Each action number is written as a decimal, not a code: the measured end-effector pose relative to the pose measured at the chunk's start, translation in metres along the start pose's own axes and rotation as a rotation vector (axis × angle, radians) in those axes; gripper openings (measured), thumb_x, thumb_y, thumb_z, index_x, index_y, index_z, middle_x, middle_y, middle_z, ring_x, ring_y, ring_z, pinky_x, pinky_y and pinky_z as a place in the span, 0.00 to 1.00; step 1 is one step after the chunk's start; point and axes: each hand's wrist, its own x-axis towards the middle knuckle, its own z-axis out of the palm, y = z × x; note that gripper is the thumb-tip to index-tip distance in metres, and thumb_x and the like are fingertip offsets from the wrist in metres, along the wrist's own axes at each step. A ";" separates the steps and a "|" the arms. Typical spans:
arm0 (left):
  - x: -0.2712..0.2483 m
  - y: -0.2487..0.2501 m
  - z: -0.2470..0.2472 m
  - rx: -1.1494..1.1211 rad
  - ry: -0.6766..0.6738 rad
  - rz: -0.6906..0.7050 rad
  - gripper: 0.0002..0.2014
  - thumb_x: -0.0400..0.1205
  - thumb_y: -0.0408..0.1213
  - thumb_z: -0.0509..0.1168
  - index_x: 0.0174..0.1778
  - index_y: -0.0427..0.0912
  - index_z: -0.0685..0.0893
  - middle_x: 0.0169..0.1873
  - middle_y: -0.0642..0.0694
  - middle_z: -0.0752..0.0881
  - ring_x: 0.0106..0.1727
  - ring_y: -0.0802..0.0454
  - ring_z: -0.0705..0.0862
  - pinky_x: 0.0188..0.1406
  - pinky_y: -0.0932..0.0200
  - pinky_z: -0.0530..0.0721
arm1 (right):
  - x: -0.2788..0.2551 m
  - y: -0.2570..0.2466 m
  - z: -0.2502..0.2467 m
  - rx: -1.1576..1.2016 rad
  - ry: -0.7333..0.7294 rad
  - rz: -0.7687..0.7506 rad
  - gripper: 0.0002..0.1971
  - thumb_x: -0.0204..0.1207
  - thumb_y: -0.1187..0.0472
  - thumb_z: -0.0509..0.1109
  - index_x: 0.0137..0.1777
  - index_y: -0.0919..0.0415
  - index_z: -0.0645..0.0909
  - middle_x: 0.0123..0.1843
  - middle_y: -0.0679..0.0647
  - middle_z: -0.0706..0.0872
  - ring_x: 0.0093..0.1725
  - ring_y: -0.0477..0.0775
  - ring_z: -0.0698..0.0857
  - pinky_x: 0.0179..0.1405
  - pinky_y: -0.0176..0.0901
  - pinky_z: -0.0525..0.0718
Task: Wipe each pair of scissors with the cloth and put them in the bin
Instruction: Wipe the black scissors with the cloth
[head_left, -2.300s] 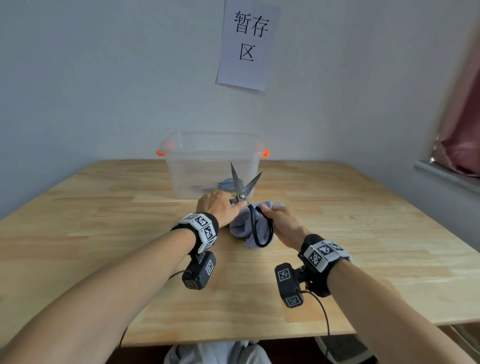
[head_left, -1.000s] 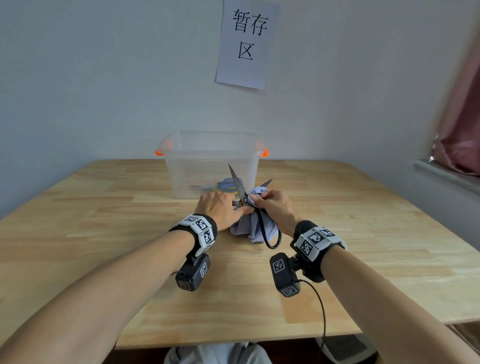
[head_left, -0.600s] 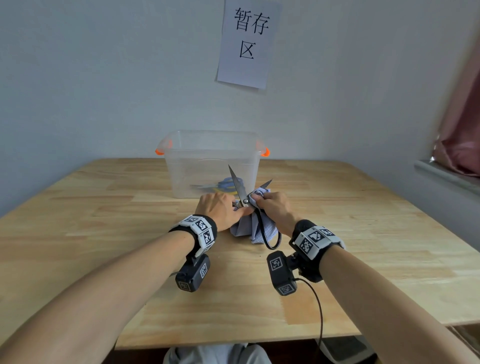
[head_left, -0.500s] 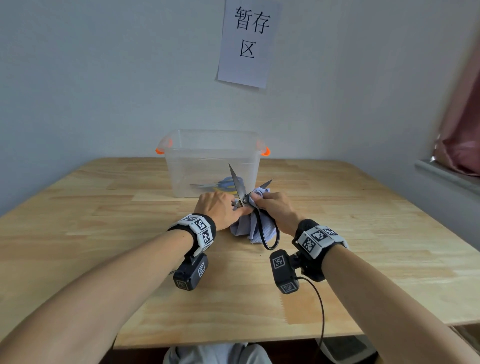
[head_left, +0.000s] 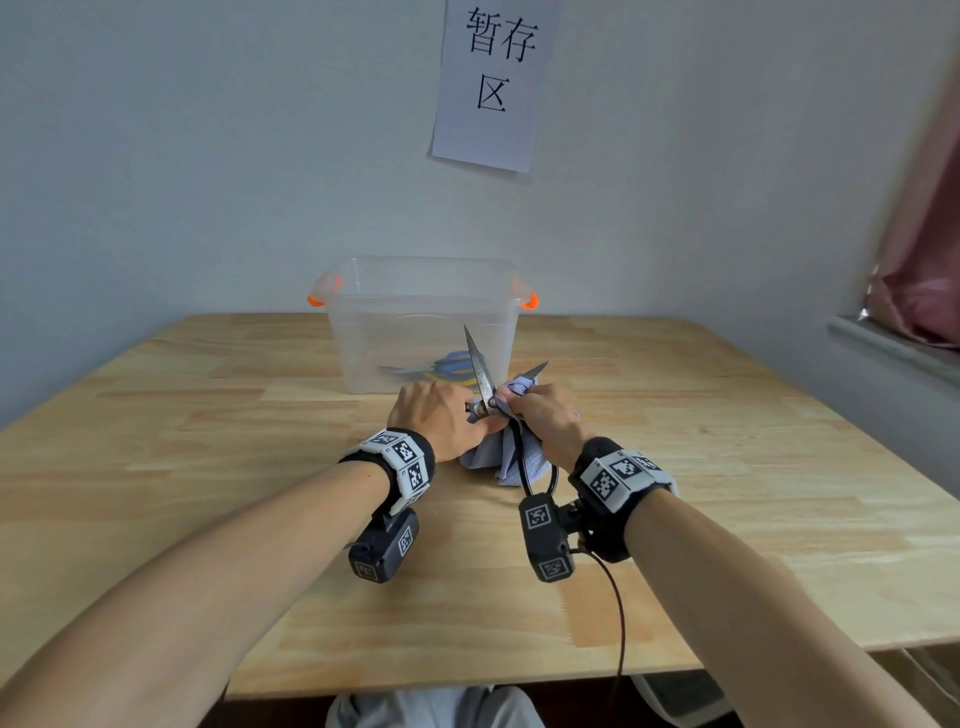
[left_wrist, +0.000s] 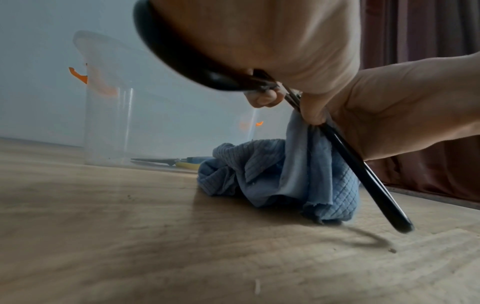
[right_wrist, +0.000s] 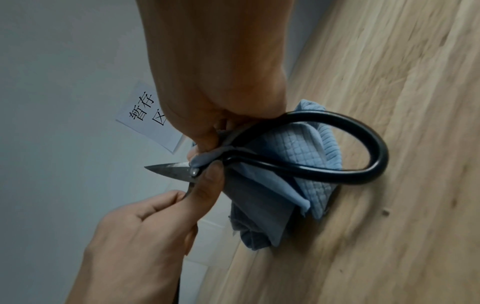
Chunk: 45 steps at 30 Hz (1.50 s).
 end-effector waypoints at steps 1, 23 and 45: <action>0.000 0.001 -0.001 0.007 0.010 -0.002 0.30 0.77 0.73 0.60 0.26 0.49 0.71 0.28 0.51 0.83 0.35 0.47 0.81 0.34 0.56 0.72 | 0.000 -0.001 0.000 0.013 0.019 -0.001 0.16 0.82 0.65 0.72 0.32 0.64 0.78 0.32 0.54 0.81 0.35 0.47 0.81 0.33 0.33 0.82; 0.003 0.004 0.004 0.065 -0.015 -0.027 0.30 0.79 0.73 0.56 0.39 0.48 0.86 0.32 0.50 0.85 0.40 0.46 0.82 0.38 0.55 0.68 | 0.009 -0.002 0.005 0.121 0.259 -0.003 0.22 0.79 0.67 0.74 0.23 0.62 0.76 0.16 0.47 0.76 0.20 0.45 0.76 0.22 0.34 0.75; 0.003 -0.004 0.004 0.093 -0.017 0.015 0.30 0.78 0.73 0.57 0.41 0.48 0.87 0.34 0.51 0.88 0.42 0.46 0.85 0.43 0.54 0.76 | 0.020 -0.003 -0.004 0.020 0.258 -0.043 0.15 0.82 0.59 0.71 0.31 0.55 0.78 0.31 0.50 0.80 0.30 0.47 0.79 0.24 0.32 0.79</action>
